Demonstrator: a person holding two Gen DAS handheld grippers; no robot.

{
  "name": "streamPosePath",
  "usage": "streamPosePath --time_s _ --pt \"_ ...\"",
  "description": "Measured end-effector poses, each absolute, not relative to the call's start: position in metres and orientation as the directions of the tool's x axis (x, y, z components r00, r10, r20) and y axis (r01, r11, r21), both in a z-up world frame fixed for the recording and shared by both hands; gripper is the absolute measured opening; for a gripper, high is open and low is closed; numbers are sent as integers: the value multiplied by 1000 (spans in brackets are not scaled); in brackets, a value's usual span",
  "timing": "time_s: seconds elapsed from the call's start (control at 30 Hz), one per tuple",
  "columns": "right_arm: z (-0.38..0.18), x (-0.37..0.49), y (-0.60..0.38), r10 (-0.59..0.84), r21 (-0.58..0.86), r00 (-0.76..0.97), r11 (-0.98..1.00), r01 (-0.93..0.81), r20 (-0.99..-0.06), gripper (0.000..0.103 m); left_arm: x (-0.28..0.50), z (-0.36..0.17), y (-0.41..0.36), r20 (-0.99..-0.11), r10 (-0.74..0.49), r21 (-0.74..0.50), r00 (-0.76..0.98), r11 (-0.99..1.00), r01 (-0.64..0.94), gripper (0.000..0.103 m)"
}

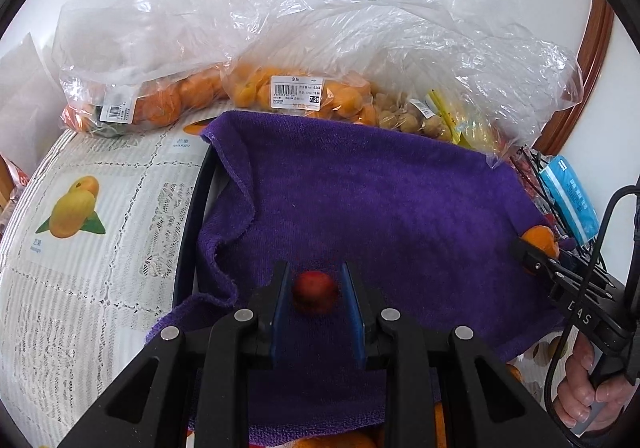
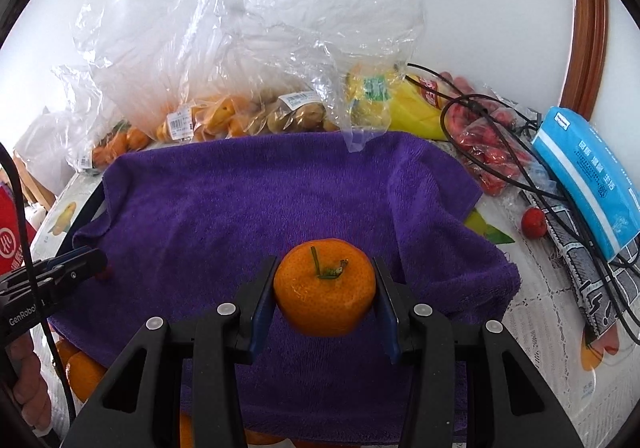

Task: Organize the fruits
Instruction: 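Carry the apple and orange over the purple towel tray and release both, then withdraw both tools from the tray toward the loose fruit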

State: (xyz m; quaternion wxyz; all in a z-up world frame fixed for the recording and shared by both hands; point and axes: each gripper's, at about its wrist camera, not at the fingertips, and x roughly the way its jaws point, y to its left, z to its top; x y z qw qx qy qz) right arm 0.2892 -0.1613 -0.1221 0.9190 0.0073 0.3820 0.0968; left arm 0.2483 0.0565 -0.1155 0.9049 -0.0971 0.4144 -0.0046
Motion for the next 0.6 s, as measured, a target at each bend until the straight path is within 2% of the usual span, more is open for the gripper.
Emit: streamPosePath --time_s 0.33,0.47,0.6 --pt "-123 288 -159 177 76 695 982 -175 -697 45 246 -114 56 -745 -99 -189 660 980 -66 25" --pt "-118 285 -159 186 77 709 980 -183 -681 46 243 -108 54 -732 -105 -192 673 980 -55 38" --pt "-112 281 -159 190 77 721 979 -187 -667 56 239 -101 51 -716 -106 -190 690 981 -46 46"
